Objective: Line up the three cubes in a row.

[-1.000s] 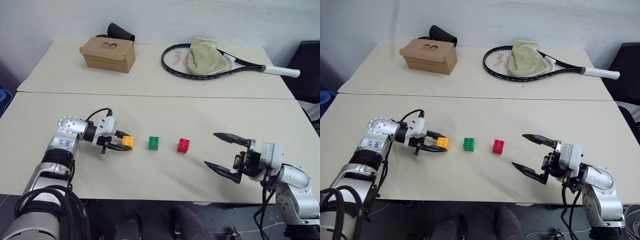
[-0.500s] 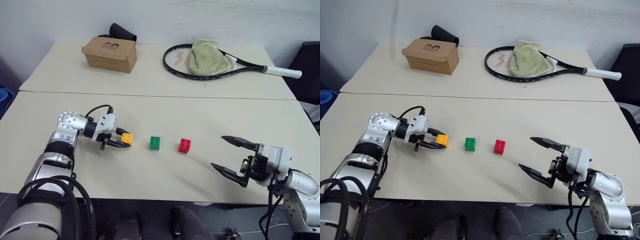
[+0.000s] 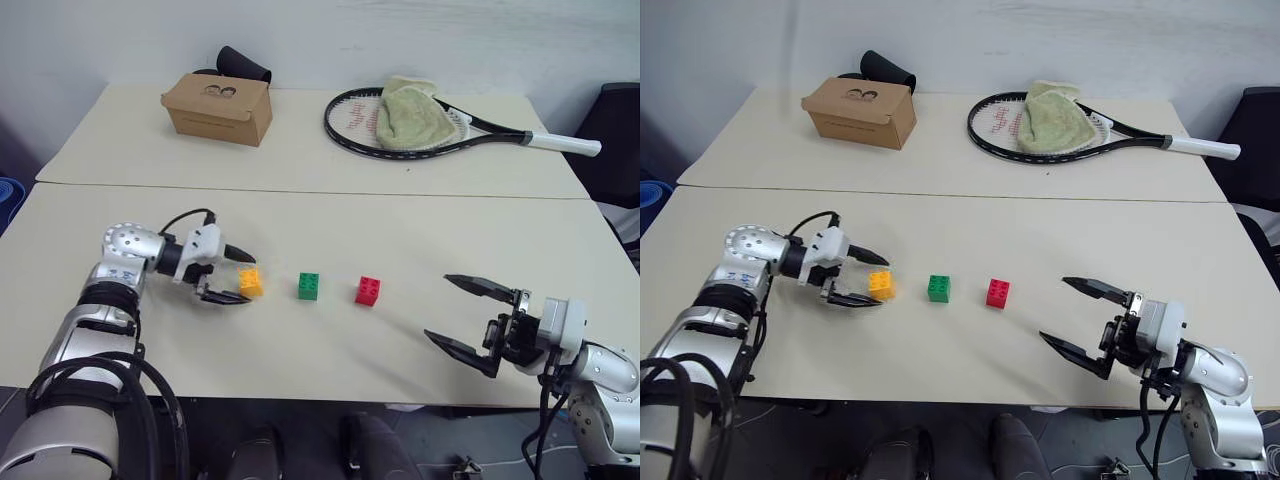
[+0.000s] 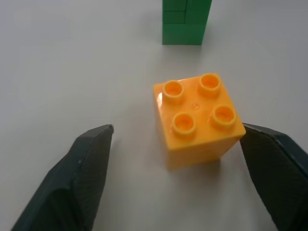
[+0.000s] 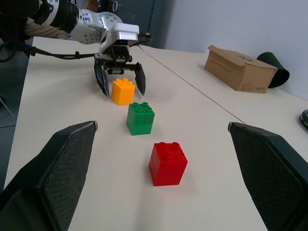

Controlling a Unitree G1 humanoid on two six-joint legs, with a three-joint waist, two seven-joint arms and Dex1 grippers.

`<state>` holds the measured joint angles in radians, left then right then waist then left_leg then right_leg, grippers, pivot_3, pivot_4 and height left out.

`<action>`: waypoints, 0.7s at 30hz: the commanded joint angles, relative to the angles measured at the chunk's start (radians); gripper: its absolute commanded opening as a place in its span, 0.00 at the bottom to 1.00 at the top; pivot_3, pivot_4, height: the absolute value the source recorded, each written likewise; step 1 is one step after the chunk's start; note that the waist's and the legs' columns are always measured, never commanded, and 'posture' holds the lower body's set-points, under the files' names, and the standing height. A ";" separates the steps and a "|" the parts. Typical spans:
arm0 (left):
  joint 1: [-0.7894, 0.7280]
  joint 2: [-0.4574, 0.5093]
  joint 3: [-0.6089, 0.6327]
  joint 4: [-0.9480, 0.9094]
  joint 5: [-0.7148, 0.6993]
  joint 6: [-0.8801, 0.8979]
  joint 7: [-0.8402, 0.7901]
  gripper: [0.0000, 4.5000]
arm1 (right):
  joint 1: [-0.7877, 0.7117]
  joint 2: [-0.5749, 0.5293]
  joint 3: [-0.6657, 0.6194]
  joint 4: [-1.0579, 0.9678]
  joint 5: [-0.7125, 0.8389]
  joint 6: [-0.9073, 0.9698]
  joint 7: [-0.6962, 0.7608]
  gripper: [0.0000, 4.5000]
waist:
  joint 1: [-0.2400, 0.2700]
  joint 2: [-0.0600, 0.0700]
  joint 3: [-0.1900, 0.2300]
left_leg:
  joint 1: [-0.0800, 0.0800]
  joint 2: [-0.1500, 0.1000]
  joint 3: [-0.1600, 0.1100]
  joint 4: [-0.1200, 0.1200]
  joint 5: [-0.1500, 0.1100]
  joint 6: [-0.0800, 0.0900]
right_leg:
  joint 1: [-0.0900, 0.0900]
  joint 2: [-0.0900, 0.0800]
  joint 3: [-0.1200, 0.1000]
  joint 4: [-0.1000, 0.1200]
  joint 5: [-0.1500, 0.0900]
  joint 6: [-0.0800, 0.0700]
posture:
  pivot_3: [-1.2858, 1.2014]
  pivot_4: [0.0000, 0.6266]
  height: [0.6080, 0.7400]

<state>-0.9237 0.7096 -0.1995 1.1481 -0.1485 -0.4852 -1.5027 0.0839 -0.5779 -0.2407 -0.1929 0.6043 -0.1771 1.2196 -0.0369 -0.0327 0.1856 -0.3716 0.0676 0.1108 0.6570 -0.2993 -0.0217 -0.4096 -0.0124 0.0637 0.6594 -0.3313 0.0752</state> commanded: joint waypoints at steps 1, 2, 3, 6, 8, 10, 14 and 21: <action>0.059 0.096 0.056 -0.036 -0.024 -0.010 -0.112 0.96 | -0.008 -0.018 -0.014 0.011 0.025 -0.014 0.041 1.00 | -0.008 0.000 0.000 | 0.000 0.002 0.000 0.000 0.000 0.000 | 0.000 0.000 0.000 0.000 0.000 0.000 | 0.52 0.24 1.00; 0.078 0.118 0.079 -0.051 -0.036 0.001 -0.111 0.96 | -0.015 -0.027 -0.021 0.020 0.028 -0.010 0.052 1.00 | -0.010 0.000 0.000 | 0.000 0.004 0.000 0.000 0.000 -0.001 | 0.000 -0.001 0.001 0.000 0.000 0.000 | 0.52 0.24 1.00; 0.110 0.147 0.110 -0.082 -0.059 0.013 -0.107 0.96 | -0.028 -0.047 -0.031 0.030 0.030 -0.003 0.067 1.00 | -0.010 0.000 0.000 | 0.000 0.005 0.001 0.000 -0.001 -0.001 | 0.000 -0.002 0.000 0.000 0.000 0.000 | 0.52 0.24 1.00; 0.190 0.203 0.179 -0.182 -0.105 0.070 -0.072 0.96 | -0.062 -0.100 -0.051 0.051 0.038 0.023 0.095 1.00 | -0.010 0.000 0.000 | 0.000 0.005 0.000 0.001 -0.001 -0.001 | 0.000 -0.004 0.000 0.001 0.000 0.000 | 0.52 0.24 1.00; 0.298 0.261 0.248 -0.320 -0.165 0.165 -0.039 0.96 | -0.090 -0.181 -0.058 0.067 0.028 0.060 0.133 1.00 | -0.011 0.001 0.001 | 0.000 0.004 0.000 0.002 -0.001 0.000 | 0.000 -0.005 -0.001 0.001 0.000 0.000 | 0.52 0.24 1.00; 0.429 0.315 0.319 -0.454 -0.204 0.225 0.000 0.96 | -0.114 -0.264 -0.060 0.077 0.017 0.113 0.159 1.00 | -0.018 0.001 0.001 | 0.000 0.004 0.001 0.002 -0.002 0.002 | 0.000 -0.007 -0.001 0.002 0.000 -0.001 | 0.52 0.24 1.00; 0.628 0.378 0.419 -0.631 -0.238 0.330 0.032 0.96 | -0.149 -0.354 -0.050 0.104 -0.011 0.148 0.193 1.00 | -0.019 0.001 0.001 | 0.000 0.004 -0.001 0.001 -0.003 0.002 | 0.000 -0.009 -0.001 0.001 -0.002 -0.003 | 0.52 0.24 1.00; 0.852 0.386 0.561 -0.829 -0.285 0.449 0.074 0.96 | -0.230 -0.337 -0.031 0.200 -0.057 0.117 0.192 1.00 | -0.016 0.001 0.001 | 0.000 0.001 -0.004 0.000 -0.003 0.002 | 0.001 -0.012 -0.001 0.001 -0.002 -0.004 | 0.52 0.24 1.00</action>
